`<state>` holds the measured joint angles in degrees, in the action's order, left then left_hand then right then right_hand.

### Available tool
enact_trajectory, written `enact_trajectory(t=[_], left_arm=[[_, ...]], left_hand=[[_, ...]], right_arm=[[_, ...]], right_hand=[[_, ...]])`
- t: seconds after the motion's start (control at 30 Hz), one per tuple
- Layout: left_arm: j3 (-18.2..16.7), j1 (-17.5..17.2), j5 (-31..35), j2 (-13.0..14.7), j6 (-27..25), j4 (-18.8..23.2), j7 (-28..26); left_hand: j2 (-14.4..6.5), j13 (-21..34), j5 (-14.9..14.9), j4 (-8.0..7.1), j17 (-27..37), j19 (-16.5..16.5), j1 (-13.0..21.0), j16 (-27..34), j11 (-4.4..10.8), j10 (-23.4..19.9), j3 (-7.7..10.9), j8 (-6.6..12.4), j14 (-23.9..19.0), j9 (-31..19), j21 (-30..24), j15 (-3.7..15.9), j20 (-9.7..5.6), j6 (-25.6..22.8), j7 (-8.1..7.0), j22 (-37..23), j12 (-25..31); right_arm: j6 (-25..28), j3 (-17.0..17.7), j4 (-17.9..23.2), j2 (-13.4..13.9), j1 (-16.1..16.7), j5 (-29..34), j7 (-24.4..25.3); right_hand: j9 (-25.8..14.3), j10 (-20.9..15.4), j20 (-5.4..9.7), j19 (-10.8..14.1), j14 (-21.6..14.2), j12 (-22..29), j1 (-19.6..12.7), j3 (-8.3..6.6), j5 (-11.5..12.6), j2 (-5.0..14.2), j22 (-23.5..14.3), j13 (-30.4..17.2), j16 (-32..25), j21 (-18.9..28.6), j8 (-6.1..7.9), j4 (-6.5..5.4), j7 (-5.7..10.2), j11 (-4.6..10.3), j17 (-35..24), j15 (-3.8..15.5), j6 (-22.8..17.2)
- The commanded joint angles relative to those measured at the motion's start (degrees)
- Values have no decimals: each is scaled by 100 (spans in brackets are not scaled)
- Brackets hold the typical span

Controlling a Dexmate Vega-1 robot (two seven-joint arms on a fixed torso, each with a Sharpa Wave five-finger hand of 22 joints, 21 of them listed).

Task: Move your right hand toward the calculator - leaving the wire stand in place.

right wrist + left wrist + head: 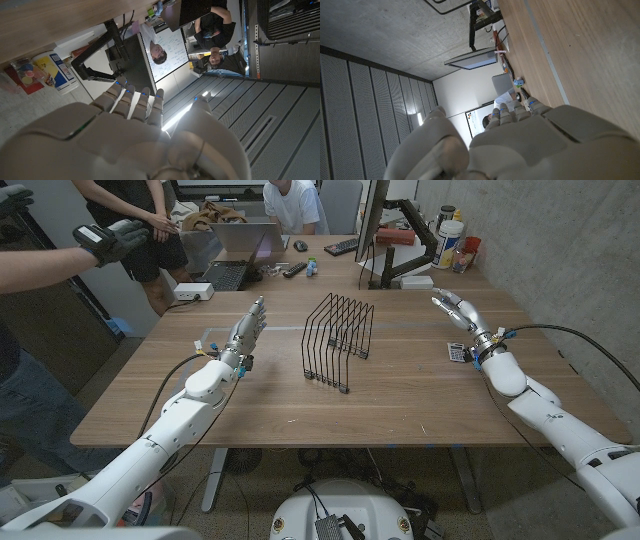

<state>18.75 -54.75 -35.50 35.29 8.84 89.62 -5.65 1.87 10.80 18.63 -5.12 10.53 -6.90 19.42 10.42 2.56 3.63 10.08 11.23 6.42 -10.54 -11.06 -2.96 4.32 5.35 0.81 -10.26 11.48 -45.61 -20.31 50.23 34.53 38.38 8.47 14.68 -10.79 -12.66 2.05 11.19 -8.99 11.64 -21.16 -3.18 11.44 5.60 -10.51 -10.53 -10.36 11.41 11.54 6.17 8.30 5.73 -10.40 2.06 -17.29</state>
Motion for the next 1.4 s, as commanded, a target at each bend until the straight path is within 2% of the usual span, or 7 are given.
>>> enact_trajectory(t=[0.03, 0.67, 1.4], left_arm=[[-14, -34, 4, 2, 12, 35, -47], [-7, -8, -6, 84, -124, 96, -15], [-62, -93, -61, 78, -46, 114, -11]], left_hand=[[-37, 11, -9, -7, 16, -27, 30, 38, 25, 34, -25, -18, 5, -12, -32, -111, 49, 40, 4, -25, 4], [-53, 13, -21, -6, 19, -45, 36, 41, 15, 36, -36, -10, 11, -13, -33, -160, 81, 32, 7, -27, 8], [-67, 15, -34, -4, 21, -48, 43, 45, 29, 31, -51, -4, 15, -14, -41, -191, 104, 28, -5, -30, 14]], right_arm=[[55, -100, 15, 161, -21, 489, 413], [226, -261, 115, 327, -24, 1017, 918], [331, -504, -64, 465, -230, 1617, 1267]], right_hand=[[-26, 13, 167, -17, 31, 7, -75, -7, 20, 14, -13, -14, 3, -14, 3, 35, 23, -15, -6, -21, -8], [-28, -24, 112, -4, 2, 31, -104, -12, 10, -6, -14, -15, -20, -1, 3, 58, 51, -14, -11, -57, -19], [-30, -30, 102, 8, -16, 40, -111, -6, 3, -33, -15, -17, -34, 9, 8, 69, 83, -15, -18, -71, -46]])
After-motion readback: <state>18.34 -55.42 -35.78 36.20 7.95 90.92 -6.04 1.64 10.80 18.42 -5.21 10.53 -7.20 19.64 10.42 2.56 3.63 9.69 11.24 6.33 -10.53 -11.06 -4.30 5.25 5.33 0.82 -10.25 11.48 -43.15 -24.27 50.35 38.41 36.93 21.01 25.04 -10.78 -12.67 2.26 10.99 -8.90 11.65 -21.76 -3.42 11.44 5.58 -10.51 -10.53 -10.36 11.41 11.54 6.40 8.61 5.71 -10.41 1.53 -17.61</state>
